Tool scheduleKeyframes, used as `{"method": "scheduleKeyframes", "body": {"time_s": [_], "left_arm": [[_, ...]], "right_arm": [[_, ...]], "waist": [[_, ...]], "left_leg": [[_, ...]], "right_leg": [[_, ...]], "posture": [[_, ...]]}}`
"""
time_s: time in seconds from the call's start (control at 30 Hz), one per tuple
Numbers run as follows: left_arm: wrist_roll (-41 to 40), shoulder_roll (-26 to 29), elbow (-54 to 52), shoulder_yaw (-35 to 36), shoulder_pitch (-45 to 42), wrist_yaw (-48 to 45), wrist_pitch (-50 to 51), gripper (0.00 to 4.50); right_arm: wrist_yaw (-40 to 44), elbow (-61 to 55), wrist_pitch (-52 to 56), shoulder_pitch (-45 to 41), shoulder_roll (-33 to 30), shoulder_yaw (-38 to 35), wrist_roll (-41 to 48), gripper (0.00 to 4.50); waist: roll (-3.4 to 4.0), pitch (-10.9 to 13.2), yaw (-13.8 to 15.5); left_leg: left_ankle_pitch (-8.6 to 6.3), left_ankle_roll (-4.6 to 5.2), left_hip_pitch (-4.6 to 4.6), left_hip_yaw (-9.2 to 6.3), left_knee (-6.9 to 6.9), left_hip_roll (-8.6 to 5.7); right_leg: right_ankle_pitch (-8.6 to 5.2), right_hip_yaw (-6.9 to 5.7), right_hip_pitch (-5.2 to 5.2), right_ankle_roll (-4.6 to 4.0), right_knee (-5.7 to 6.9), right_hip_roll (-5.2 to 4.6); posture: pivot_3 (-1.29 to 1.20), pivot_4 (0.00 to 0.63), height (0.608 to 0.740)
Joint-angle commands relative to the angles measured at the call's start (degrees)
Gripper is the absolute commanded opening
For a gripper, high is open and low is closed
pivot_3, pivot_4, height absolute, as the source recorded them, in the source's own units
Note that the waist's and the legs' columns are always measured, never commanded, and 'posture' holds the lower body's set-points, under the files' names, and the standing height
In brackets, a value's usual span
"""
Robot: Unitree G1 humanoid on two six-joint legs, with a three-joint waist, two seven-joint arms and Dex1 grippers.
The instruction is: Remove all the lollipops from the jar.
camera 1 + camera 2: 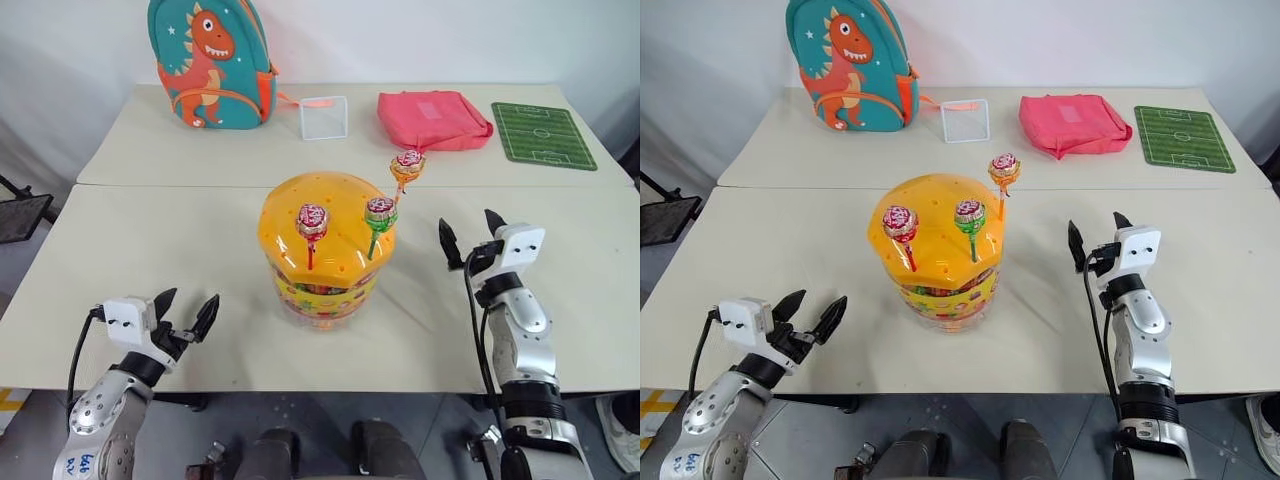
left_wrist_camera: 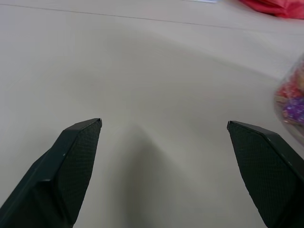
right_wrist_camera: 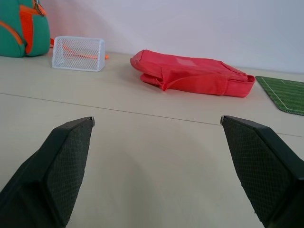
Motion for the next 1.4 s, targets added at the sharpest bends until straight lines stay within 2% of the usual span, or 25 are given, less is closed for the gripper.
{"method": "scheduleKeyframes", "body": {"time_s": [0.03,0.1,0.17,0.27,0.33,0.43,0.57,0.67,0.77,0.87,1.07,1.27,1.4], "left_arm": [[1.4,0.7,-0.5,0.5,-0.7,0.6,-1.1,4.50],[-1.1,1.0,0.7,2.0,-2.5,-1.4,-1.8,4.50],[-2.2,4.5,2.7,2.4,-4.7,-6.8,-2.8,4.50],[-11.9,12.0,10.3,7.2,-12.0,-18.3,0.3,4.50],[-13.3,17.9,19.0,9.2,-17.3,-24.8,0.8,4.50],[-13.6,25.9,30.5,8.1,-26.4,-35.3,0.7,4.50],[-16.0,31.1,34.3,4.0,-36.5,-46.3,5.0,4.50],[-21.9,32.3,32.8,2.7,-44.4,-52.5,11.6,4.50],[-28.4,33.2,28.4,2.5,-45.4,-56.3,20.1,4.50],[-31.8,31.2,26.4,3.7,-47.8,-55.2,21.8,4.50],[-27.7,29.5,23.8,2.4,-46.0,-56.0,16.6,4.50],[-26.5,26.8,19.2,1.5,-41.1,-55.0,14.4,4.50],[-26.2,25.7,16.5,1.3,-39.1,-54.0,13.5,4.50]], "right_arm": [[2.7,-3.6,-0.2,0.5,-0.9,-0.7,2.8,4.48],[7.0,-6.1,0.9,2.1,-2.1,-0.5,5.3,4.48],[13.0,-10.7,3.2,5.1,-4.3,-0.5,9.5,4.48],[21.4,-20.0,8.4,11.9,-10.8,-3.9,17.5,4.48],[24.5,-24.7,12.0,15.4,-14.7,-7.3,22.6,4.48],[29.9,-29.9,18.1,21.0,-21.2,-13.9,30.5,4.48],[33.5,-35.9,23.3,24.8,-25.1,-20.2,38.9,4.48],[34.4,-44.1,28.4,27.2,-26.8,-23.2,47.3,4.48],[32.7,-48.3,32.3,26.8,-28.2,-21.2,50.0,4.48],[30.6,-49.9,33.4,21.6,-26.7,-15.8,50.6,4.48],[24.6,-48.7,38.6,9.1,-23.8,-4.6,50.5,4.48],[21.0,-44.1,42.4,-0.3,-21.2,2.0,46.8,4.48],[20.8,-41.9,43.2,-3.2,-19.7,3.2,45.4,4.48]], "waist": [[0.00,0.0,0.0],[0.00,0.0,0.2],[0.00,0.0,0.5],[0.00,0.0,0.9],[0.00,0.0,1.1],[0.01,0.0,1.0],[0.00,0.0,0.6],[-0.06,0.1,0.6],[-0.05,0.0,-0.3],[-0.06,0.0,-0.6],[-0.06,0.1,-0.4],[-0.06,0.1,0.1],[-0.10,0.1,0.3]], "left_leg": [[0.00,0.00,0.00,0.00,0.00,0.00],[0.00,0.00,-0.01,0.00,0.00,0.00],[0.00,0.00,-0.02,-0.01,0.02,-0.01],[-0.01,0.00,-0.05,-0.09,0.02,0.00],[-0.01,0.01,-0.06,-0.10,0.04,0.00],[-0.01,0.01,-0.03,-0.10,0.03,0.00],[-0.05,0.08,0.09,-0.13,-0.04,0.01],[-0.05,0.08,-0.01,-0.32,0.03,0.04],[-0.08,0.05,0.04,-0.39,0.00,0.06],[-0.09,0.04,0.06,-0.42,0.02,0.09],[-0.08,0.03,0.08,-0.48,0.15,0.08],[-0.09,0.03,-0.03,-0.61,0.09,0.05],[-0.09,0.02,-0.07,-0.77,0.12,0.04]], "right_leg": [[0.00,0.00,0.00,0.00,0.00,0.00],[0.00,0.00,0.00,0.00,-0.01,0.00],[0.00,-0.01,0.01,0.00,-0.01,-0.02],[0.00,-0.09,0.04,0.00,-0.08,-0.01],[0.00,-0.11,0.06,0.00,-0.11,-0.03],[0.00,-0.16,0.10,-0.01,-0.13,-0.02],[0.00,-0.18,0.35,0.00,-0.30,-0.06],[0.00,-0.39,0.38,0.00,-0.34,-0.06],[0.00,-0.45,0.48,0.01,-0.25,-0.07],[0.00,-0.48,0.53,0.01,-0.29,-0.06],[0.00,-0.50,0.53,0.00,-0.35,-0.05],[0.01,-0.59,0.53,0.01,-0.35,-0.09],[0.01,-0.68,0.53,0.00,-0.54,-0.10]], "posture": [[0.00,0.150,0.740],[0.00,0.150,0.740],[0.00,0.150,0.740],[0.00,0.150,0.740],[0.00,0.150,0.740],[0.00,0.150,0.740],[0.00,0.150,0.740],[0.00,0.150,0.740],[0.00,0.150,0.740],[0.00,0.150,0.740],[0.00,0.150,0.740],[0.00,0.150,0.740],[0.00,0.150,0.740]]}}
